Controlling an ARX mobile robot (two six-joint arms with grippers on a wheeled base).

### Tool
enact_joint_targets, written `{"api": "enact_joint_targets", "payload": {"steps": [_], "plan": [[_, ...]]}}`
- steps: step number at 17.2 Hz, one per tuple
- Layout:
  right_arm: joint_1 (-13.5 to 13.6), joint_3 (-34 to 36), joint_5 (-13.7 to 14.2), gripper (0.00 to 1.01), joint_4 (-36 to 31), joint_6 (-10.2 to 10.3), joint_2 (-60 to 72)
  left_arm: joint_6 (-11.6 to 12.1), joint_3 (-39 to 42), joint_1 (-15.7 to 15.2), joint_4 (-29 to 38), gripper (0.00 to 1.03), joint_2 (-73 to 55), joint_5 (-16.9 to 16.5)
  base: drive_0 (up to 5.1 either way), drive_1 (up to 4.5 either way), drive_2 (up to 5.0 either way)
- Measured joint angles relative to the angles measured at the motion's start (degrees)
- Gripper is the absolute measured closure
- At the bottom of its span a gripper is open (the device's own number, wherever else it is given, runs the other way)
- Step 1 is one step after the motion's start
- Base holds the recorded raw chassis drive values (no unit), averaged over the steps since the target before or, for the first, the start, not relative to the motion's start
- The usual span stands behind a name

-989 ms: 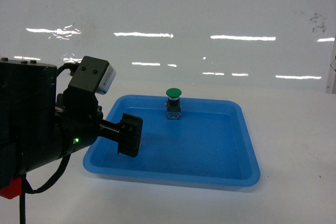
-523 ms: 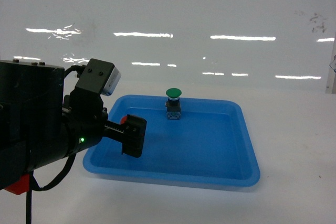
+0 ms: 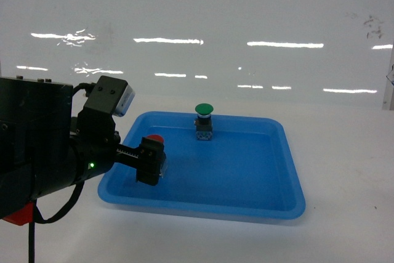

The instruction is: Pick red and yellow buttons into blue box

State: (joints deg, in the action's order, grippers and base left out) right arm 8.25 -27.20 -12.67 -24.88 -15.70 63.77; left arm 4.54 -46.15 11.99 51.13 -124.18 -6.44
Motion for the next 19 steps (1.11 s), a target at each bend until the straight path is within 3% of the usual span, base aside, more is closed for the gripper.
{"api": "enact_joint_targets", "payload": {"steps": [9, 19], "plan": [[-0.02, 0.00, 0.02, 0.75, 0.00, 0.00, 0.00, 1.16, -5.95, 2.95, -3.74, 0.05, -2.19, 0.00, 0.0, 0.00, 0.0], [0.00, 0.00, 0.02, 0.75, 0.02, 0.00, 0.00, 3.43, -10.58, 1.86, -6.91, 0.05, -8.74, 1.03, 0.0, 0.00, 0.0]]}}
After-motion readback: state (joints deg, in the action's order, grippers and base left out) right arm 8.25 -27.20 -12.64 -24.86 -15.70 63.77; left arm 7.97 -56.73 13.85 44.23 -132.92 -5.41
